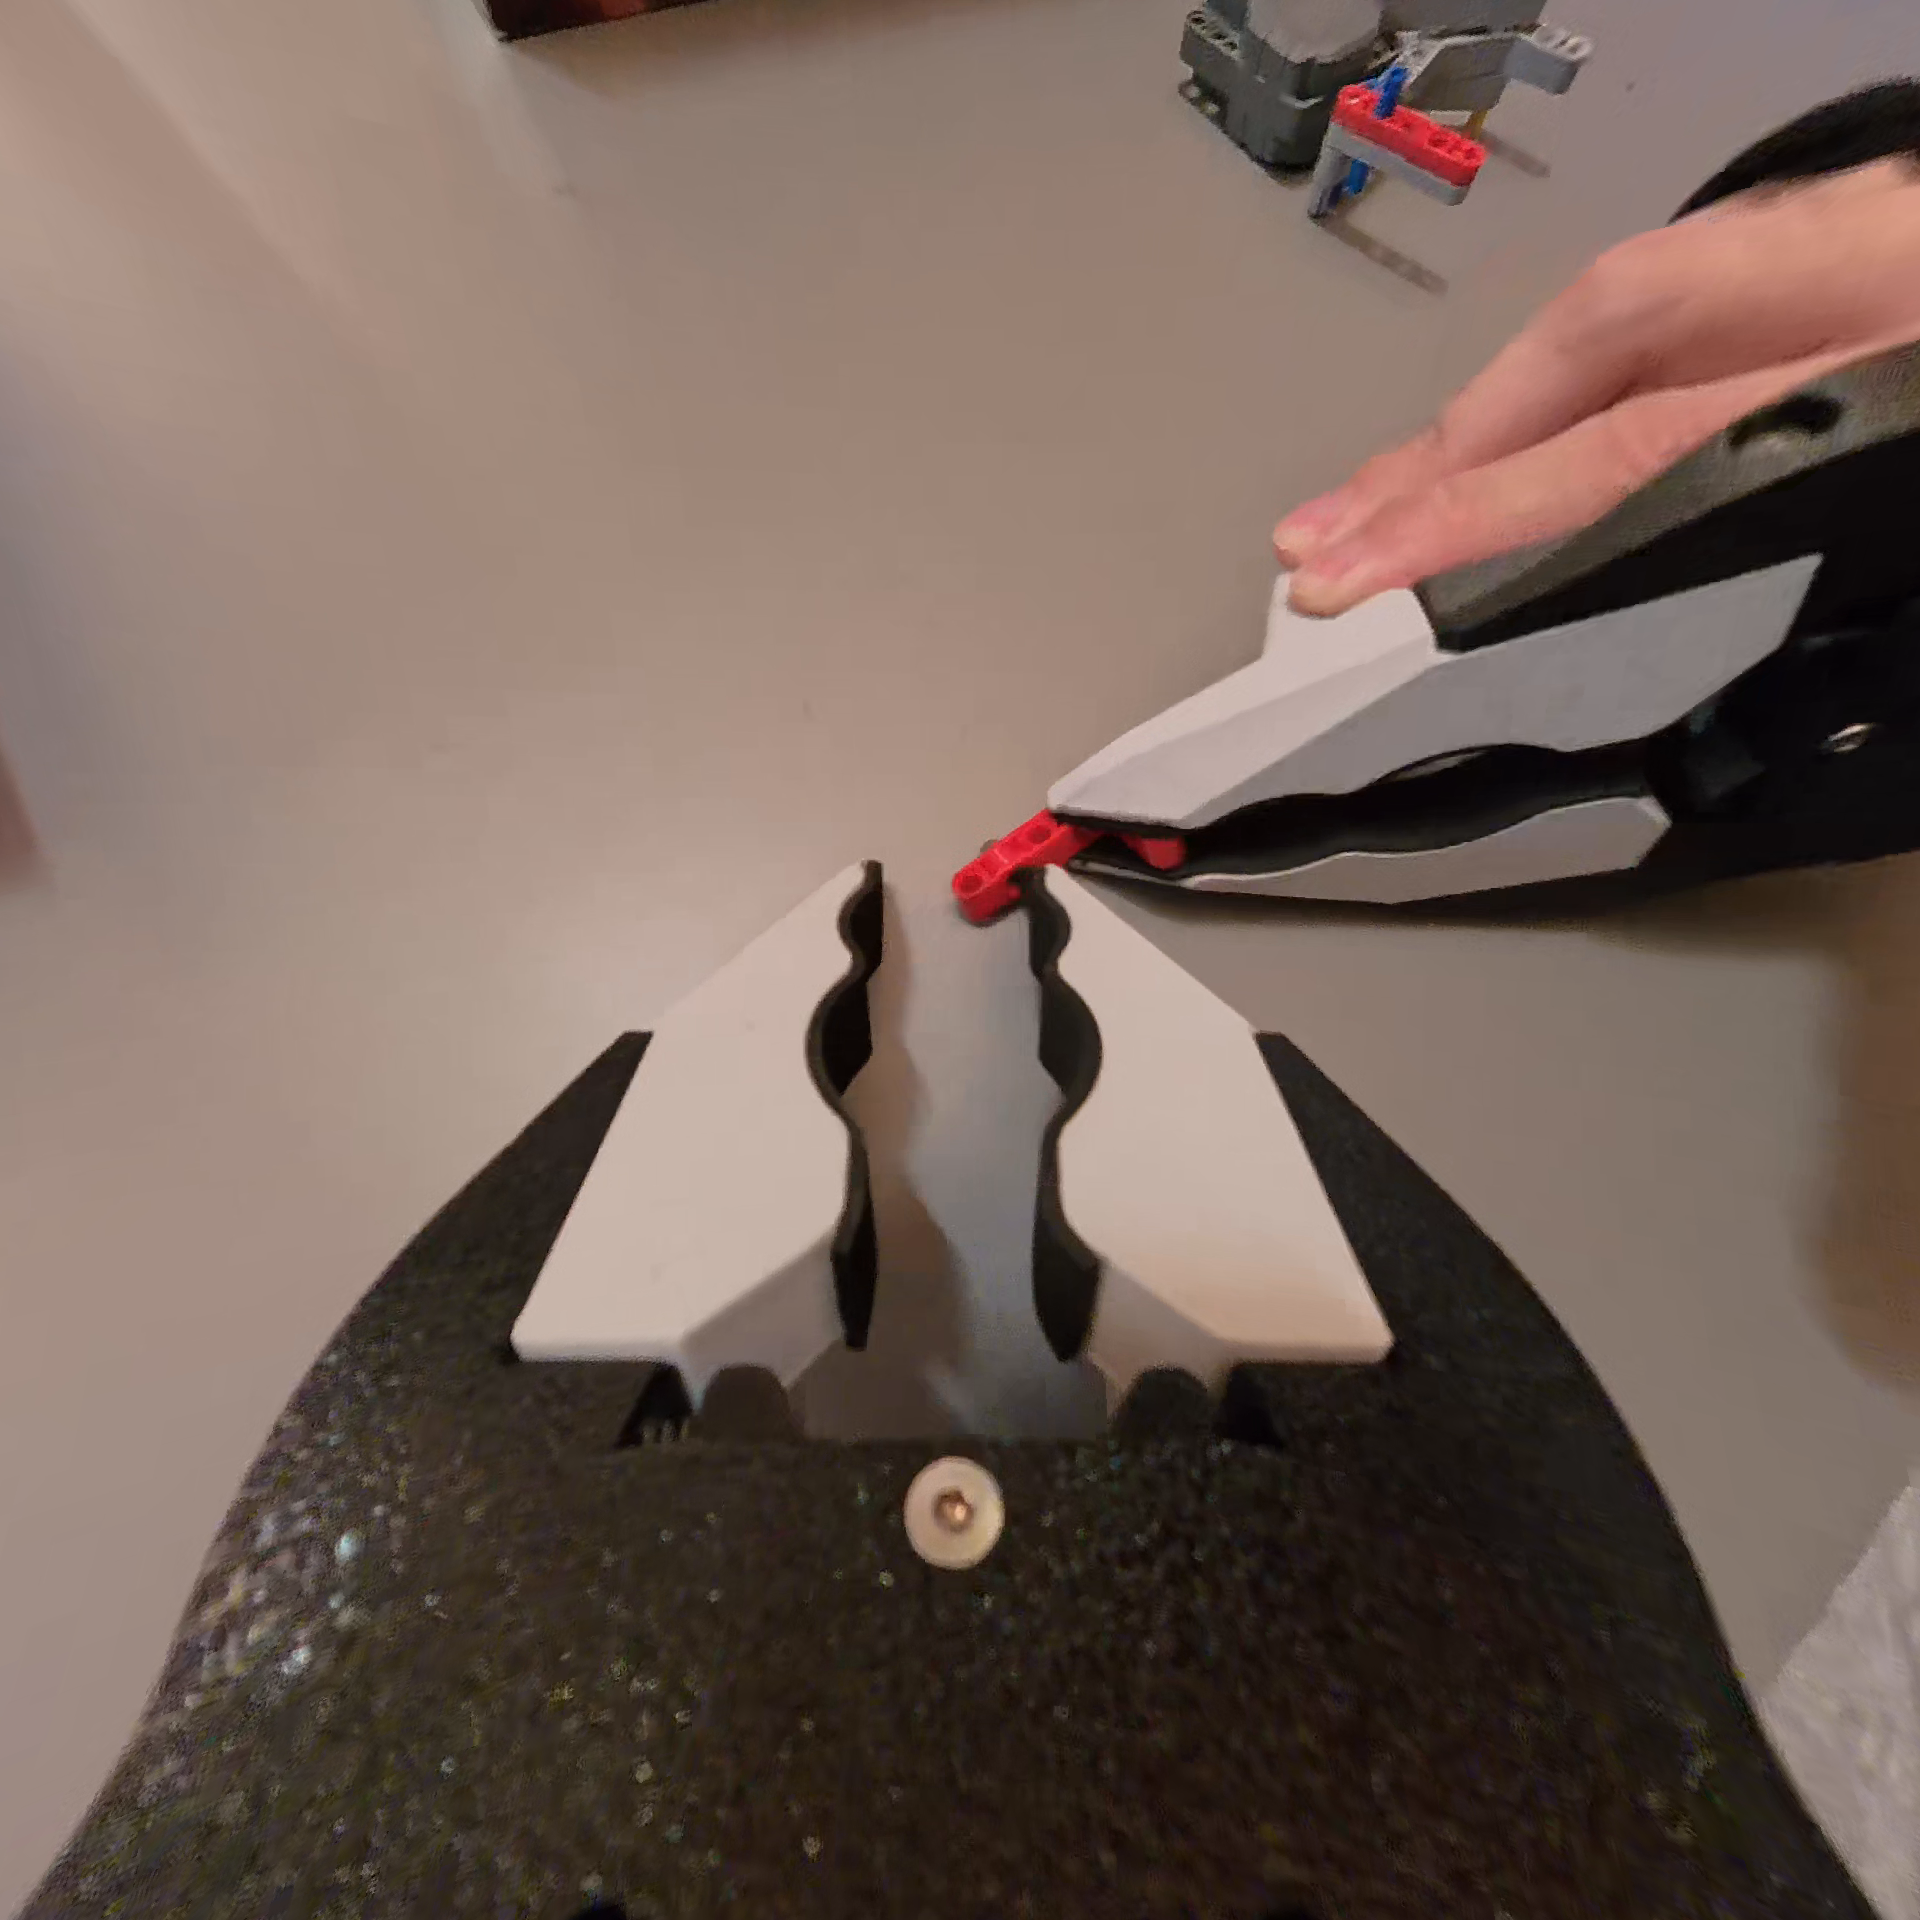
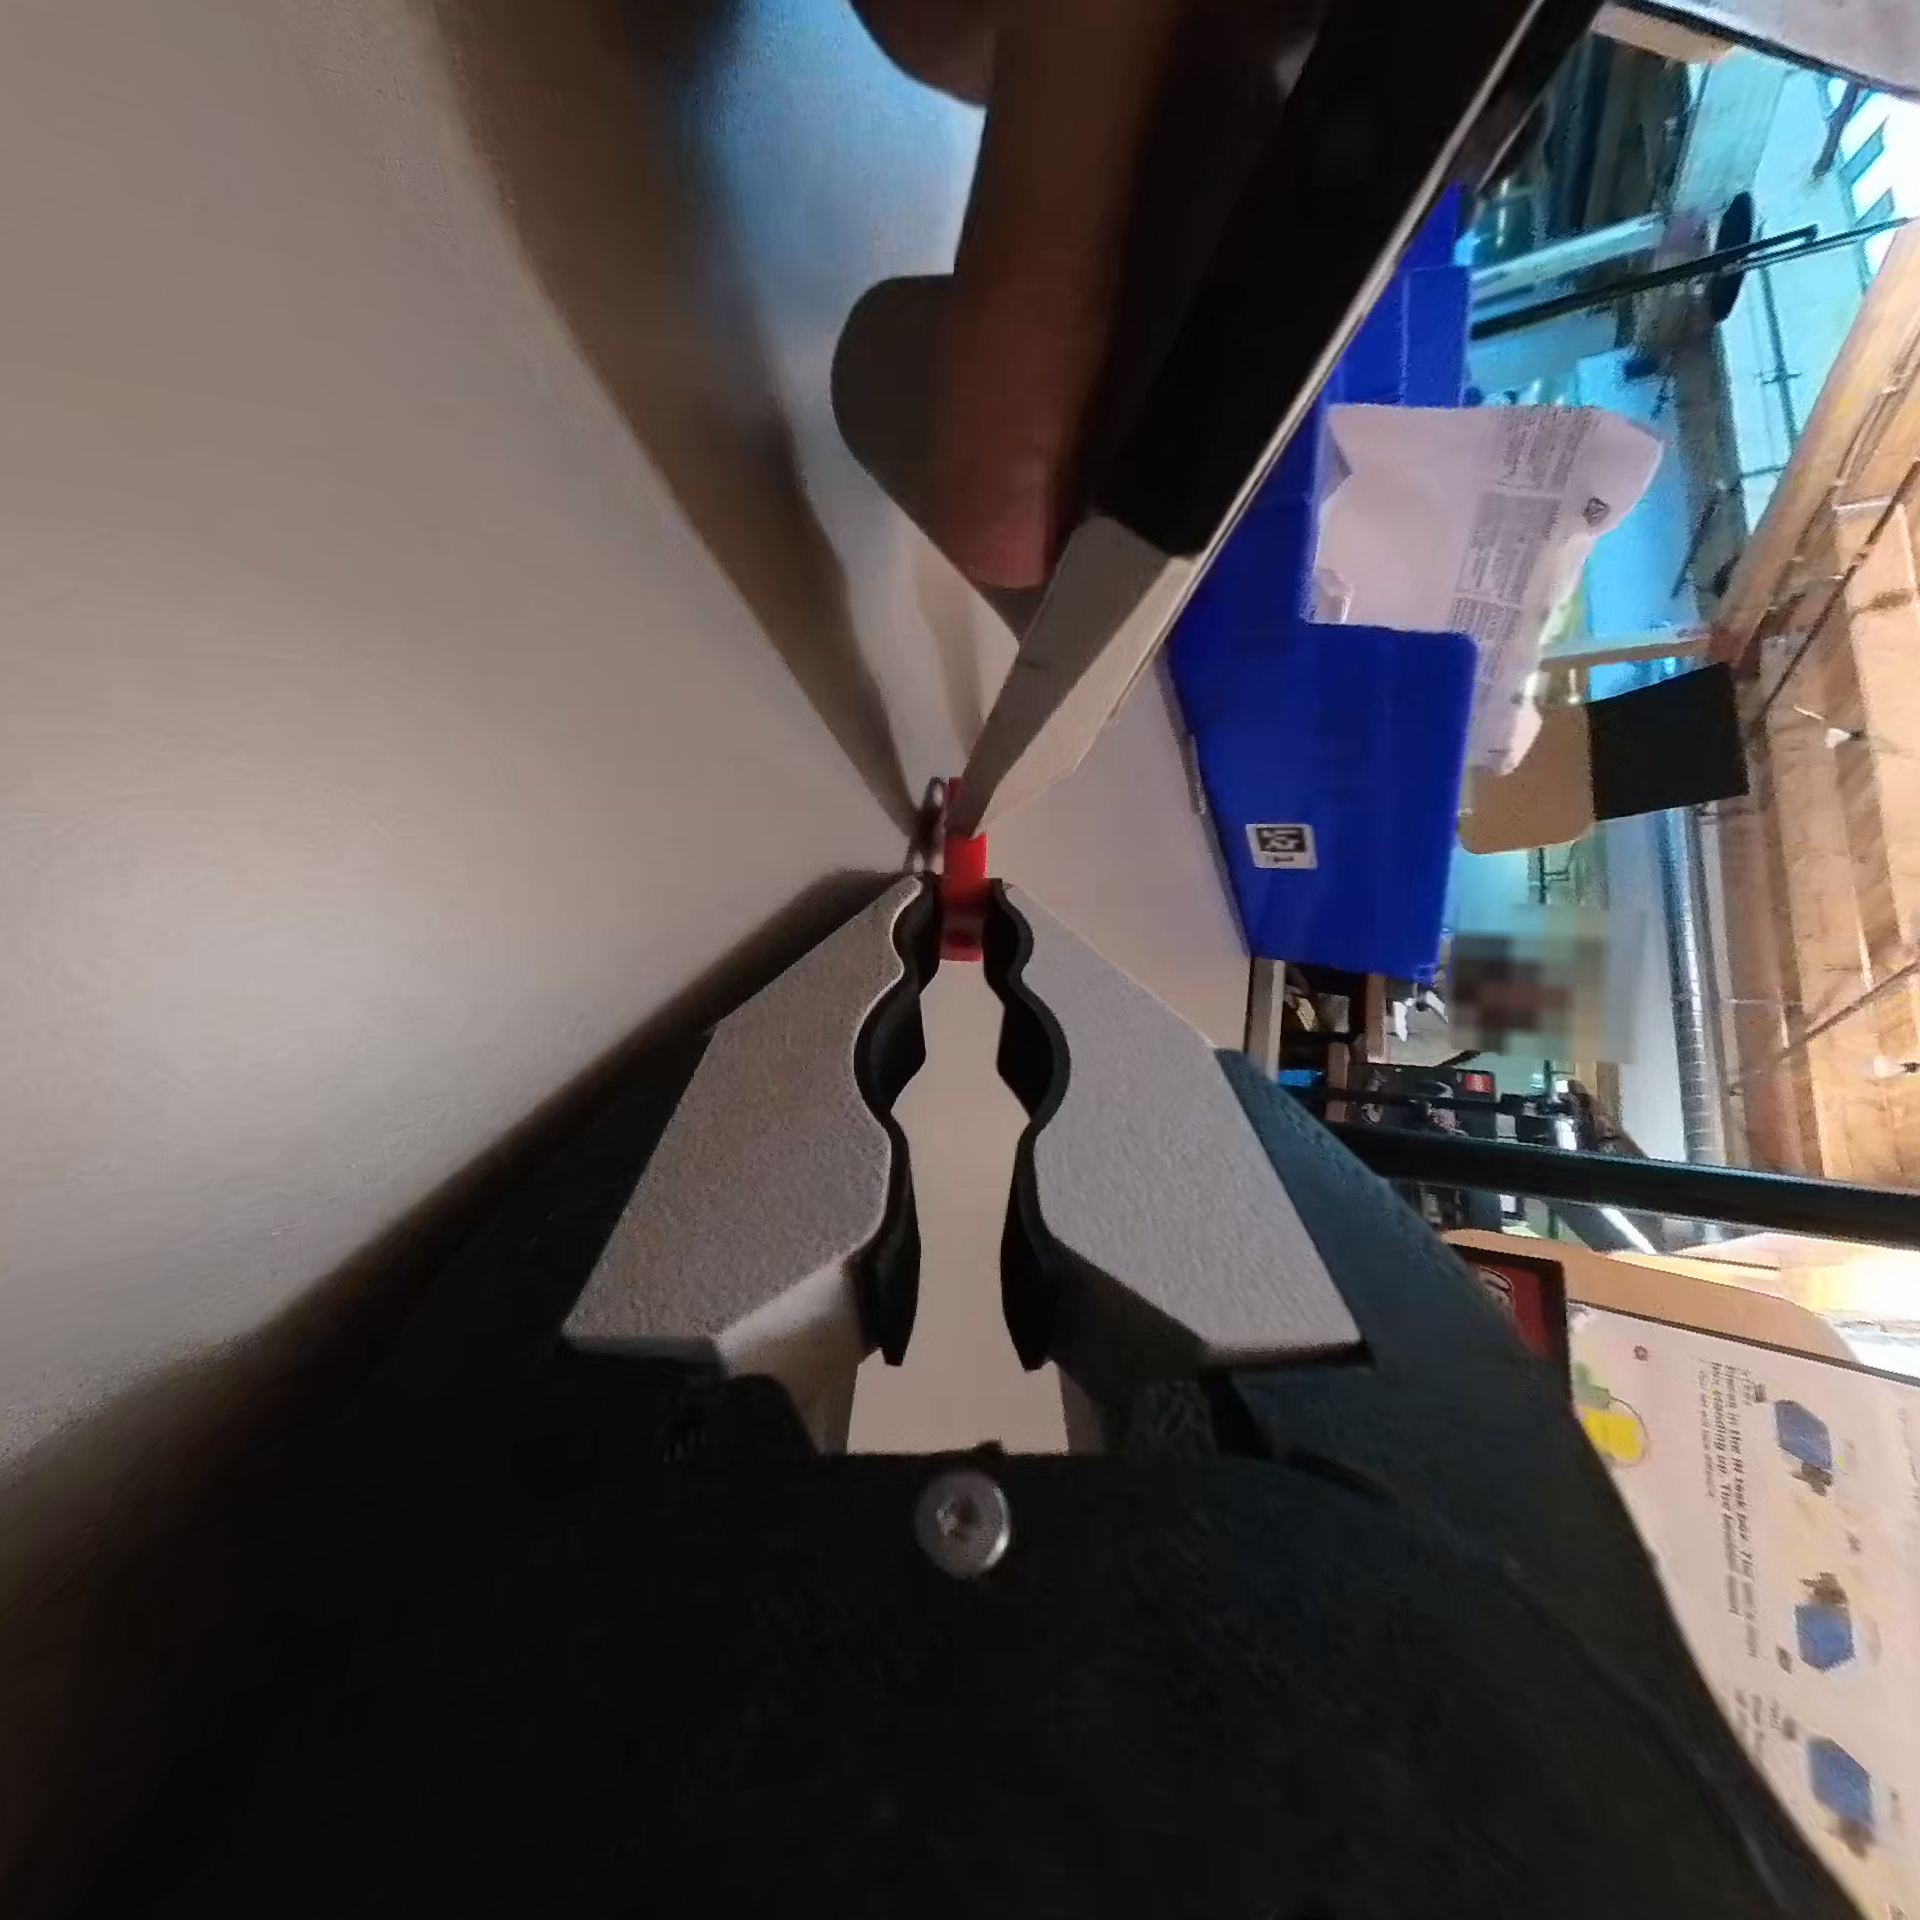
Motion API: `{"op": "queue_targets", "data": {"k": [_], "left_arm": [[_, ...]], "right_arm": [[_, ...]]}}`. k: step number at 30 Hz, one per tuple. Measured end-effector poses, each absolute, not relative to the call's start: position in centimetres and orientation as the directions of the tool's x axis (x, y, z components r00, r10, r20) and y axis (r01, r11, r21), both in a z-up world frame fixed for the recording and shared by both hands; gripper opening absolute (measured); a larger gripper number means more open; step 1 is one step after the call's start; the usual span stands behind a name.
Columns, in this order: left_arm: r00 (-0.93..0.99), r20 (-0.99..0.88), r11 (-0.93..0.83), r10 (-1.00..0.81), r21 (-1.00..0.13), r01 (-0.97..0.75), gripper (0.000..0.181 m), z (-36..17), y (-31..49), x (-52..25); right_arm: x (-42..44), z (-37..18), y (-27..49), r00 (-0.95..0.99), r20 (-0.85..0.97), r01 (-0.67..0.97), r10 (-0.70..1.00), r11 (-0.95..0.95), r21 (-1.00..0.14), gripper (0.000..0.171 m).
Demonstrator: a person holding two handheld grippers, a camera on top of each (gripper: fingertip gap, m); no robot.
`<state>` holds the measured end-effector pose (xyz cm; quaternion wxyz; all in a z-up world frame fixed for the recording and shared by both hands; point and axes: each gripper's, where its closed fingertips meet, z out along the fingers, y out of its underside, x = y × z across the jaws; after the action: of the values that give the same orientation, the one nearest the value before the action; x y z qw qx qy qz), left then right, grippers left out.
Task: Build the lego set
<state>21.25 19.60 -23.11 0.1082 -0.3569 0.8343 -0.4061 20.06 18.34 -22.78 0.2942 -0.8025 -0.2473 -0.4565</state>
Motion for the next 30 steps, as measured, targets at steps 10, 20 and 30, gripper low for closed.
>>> {"op": "queue_targets", "data": {"k": [10,20,30], "left_arm": [[-0.732,0.102,0.415,-0.674,-0.768,-0.488,0.031,-22.8,20.9,21.1],[-0.748,0.022,0.476,-0.663,-0.758,-0.445,0.029,-23.2,20.4,21.2],[-0.746,-0.044,0.506,-0.664,-0.761,-0.405,0.028,-23.1,20.1,21.5]], "right_arm": [[19.8,-22.7,18.4,0.436,0.891,0.679,0.125,-0.696,-0.235,0.007],[19.7,-22.8,18.6,0.364,0.915,0.705,0.174,-0.693,-0.149,0.007],[19.7,-22.8,18.6,0.397,0.903,0.707,0.166,-0.682,-0.185,0.007]]}}
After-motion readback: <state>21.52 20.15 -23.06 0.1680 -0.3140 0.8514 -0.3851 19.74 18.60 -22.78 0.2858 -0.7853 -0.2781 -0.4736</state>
